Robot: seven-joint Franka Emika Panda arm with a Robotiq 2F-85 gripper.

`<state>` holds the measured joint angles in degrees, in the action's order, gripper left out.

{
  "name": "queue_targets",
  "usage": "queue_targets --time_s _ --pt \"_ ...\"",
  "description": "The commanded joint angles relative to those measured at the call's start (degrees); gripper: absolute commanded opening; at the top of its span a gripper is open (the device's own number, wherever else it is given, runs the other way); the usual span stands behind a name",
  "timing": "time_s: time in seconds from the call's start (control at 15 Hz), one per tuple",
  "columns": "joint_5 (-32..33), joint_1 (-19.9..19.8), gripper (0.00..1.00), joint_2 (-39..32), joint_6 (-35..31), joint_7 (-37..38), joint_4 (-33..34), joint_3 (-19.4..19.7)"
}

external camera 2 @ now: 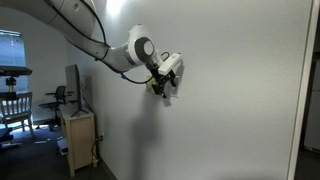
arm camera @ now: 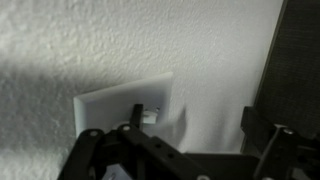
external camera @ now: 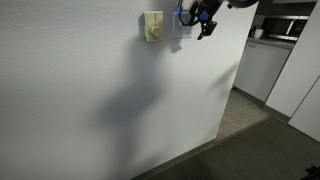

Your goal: Turn off the right light switch and then the left light switch, turn the right light switch back on

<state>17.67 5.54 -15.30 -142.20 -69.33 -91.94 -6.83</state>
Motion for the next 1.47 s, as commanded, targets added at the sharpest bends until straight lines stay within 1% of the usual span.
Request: queue_targets --time_s 0.0,0.13,0.33,0.93,1.07,1.27,1.4 --pt "2.6 0.7 1.00 0.5 2.6 0.3 2.4 0.6" --pt "3.3 1.0 1.00 0.3 3.6 -0.1 3.8 0.4" --pt "3.1 1.1 1.00 -2.2 4.3 -0.6 7.1 0.3" --pt "2.3 2.3 1.00 -4.5 7.4 -0.9 10.3 -0.7" --pt "3.2 4.3 1.00 -2.6 9.4 2.4 8.4 -1.2" --pt "4.2 7.0 1.00 -1.4 10.7 6.5 7.1 -2.0" --pt "5.0 8.7 1.00 -0.7 10.3 9.0 6.4 -2.7"
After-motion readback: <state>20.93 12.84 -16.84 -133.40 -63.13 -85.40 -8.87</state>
